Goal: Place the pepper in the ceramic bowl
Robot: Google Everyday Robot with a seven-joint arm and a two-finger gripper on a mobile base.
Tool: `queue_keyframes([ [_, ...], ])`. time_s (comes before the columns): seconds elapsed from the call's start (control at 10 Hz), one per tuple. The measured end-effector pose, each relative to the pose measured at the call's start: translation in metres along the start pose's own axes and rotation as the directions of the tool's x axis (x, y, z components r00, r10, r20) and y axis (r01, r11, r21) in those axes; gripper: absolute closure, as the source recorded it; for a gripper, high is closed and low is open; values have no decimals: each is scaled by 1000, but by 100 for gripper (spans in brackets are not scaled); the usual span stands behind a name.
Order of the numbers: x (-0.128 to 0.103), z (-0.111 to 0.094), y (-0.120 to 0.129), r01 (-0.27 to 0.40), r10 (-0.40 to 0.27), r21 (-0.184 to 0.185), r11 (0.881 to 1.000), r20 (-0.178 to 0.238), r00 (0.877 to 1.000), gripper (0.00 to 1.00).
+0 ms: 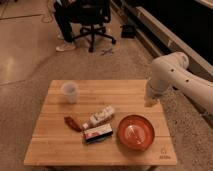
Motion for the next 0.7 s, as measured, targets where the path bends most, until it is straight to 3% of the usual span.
queue_keyframes([
  [0.2,4,-1,1,1,-1,-2,1000,0,1000,59],
  [0.5,-9,-4,-2,25,-25,4,1000,-10,1000,59],
  [0.7,0,-5,1,10,-10,0,1000,-11,1000,59],
])
